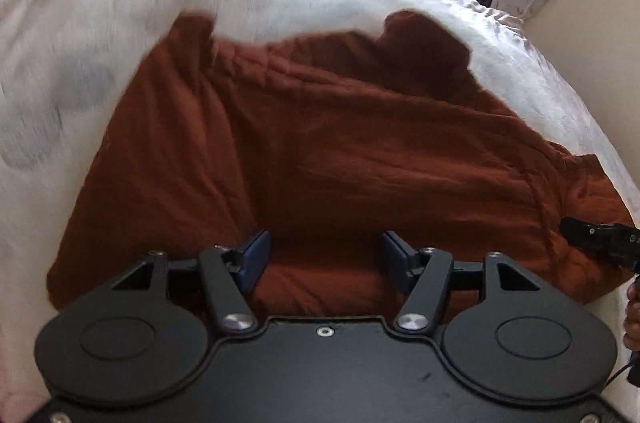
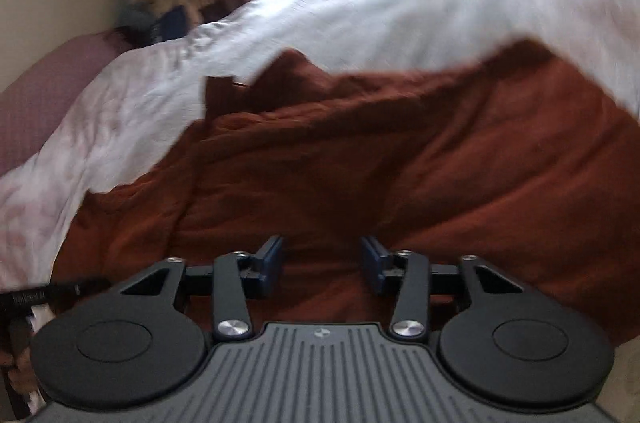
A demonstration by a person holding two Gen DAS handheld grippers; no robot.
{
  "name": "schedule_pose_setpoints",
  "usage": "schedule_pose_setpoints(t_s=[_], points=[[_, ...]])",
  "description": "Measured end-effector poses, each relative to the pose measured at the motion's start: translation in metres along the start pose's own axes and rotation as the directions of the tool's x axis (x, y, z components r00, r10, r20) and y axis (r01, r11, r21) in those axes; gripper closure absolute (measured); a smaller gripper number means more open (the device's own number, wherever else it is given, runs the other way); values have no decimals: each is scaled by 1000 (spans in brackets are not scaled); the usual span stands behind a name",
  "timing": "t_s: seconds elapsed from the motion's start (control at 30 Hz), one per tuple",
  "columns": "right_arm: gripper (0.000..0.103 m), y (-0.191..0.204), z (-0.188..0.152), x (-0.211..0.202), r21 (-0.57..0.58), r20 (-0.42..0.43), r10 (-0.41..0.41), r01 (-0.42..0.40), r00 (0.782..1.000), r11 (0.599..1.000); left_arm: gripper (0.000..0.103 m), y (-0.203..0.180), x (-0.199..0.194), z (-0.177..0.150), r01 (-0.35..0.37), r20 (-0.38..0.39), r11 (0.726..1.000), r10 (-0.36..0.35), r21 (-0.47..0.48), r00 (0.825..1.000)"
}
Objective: Fold large clothes
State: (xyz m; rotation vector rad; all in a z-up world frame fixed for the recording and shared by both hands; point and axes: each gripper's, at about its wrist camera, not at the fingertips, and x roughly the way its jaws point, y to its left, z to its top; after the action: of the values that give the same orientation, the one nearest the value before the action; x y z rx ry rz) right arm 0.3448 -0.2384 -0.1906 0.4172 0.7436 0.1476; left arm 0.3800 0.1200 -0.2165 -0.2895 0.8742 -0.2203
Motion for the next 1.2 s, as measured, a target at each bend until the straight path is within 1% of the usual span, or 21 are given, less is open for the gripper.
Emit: schedule_pose_setpoints(t_s=[0.03, 0.1, 0.2, 0.27, 0.33, 0.37, 0.4, 0.43, 0.5, 0.57, 0.67, 0.73, 0.8, 0.83, 0.9, 0.93, 1.0, 1.1, 1.13, 1.17, 1.2], points=[[66, -5, 1, 4, 24, 1, 0, 0, 1000, 1000, 40, 3, 6, -1, 5, 2, 1000, -5, -3, 1000], [82, -10, 2, 9, 33, 6, -16, 16, 1000, 999, 40, 2, 11, -4, -2, 11, 1000, 2, 24, 1000], [83, -17, 6, 9, 56, -2, -7, 7, 1000, 998, 40, -3, 16, -2, -20, 11, 998, 20, 56, 1000], [82, -20, 10, 2, 99, -18, 11, -9, 1000, 995, 40, -3, 8, 0, -19, 9, 999, 19, 28, 1000], [72, -25, 12, -16, 154, -10, 13, -11, 1000, 988, 40, 1, -8, 5, -11, 37, 999, 12, -36, 999], [61, -28, 13, -27, 173, 12, 20, -22, 1000, 985, 40, 3, -19, 5, -6, 59, 998, 10, -67, 998], [51, -31, 10, -41, 184, 45, 46, -53, 998, 982, 40, 5, -32, 2, 1, 81, 996, 6, -88, 997], [46, -36, 5, -58, 197, 82, 84, -99, 993, 975, 40, 6, -44, -2, 1, 99, 995, 9, -99, 995], [36, -51, -7, -87, 242, 130, 136, -164, 982, 956, 39, 10, -68, -15, 0, 138, 991, 18, -130, 990], [30, -69, -22, -106, 309, 149, 139, -180, 979, 934, 38, 18, -89, -32, 19, 170, 984, 11, -177, 985], [30, -97, -46, -119, 404, 145, 113, -163, 983, 900, 37, 35, -102, -61, 48, 193, 955, 10, -291, 981], [30, -116, -57, -119, 484, 147, 92, -152, 985, 862, 37, 49, -100, -75, 62, 185, 919, 12, -389, 983], [30, -134, -65, -113, 561, 172, 109, -188, 979, 806, 37, 63, -96, -87, 91, 181, 870, -2, -485, 983], [30, -142, -69, -109, 601, 191, 123, -215, 974, 770, 37, 68, -93, -89, 105, 186, 850, -9, -517, 982], [30, -152, -70, -100, 655, 224, 141, -256, 964, 711, 37, 71, -90, -90, 114, 202, 826, 1, -552, 979], [30, -156, -70, -95, 672, 238, 142, -268, 961, 690, 37, 73, -87, -89, 122, 210, 816, 0, -565, 978], [30, -160, -68, -86, 691, 244, 123, -262, 962, 674, 37, 75, -79, -85, 120, 206, 801, 5, -586, 978], [30, -161, -62, -68, 705, 232, 105, -242, 967, 667, 37, 81, -66, -79, 118, 207, 781, 14, -613, 978], [29, -164, -61, -64, 708, 233, 106, -243, 967, 663, 36, 84, -61, -77, 123, 208, 767, 13, -629, 978], [28, -166, -59, -62, 708, 234, 105, -243, 967, 663, 36, 89, -56, -76, 132, 212, 748, 12, -651, 977], [28, -166, -56, -57, 706, 234, 102, -241, 967, 665, 36, 95, -53, -74, 140, 215, 718, 14, -682, 976]])
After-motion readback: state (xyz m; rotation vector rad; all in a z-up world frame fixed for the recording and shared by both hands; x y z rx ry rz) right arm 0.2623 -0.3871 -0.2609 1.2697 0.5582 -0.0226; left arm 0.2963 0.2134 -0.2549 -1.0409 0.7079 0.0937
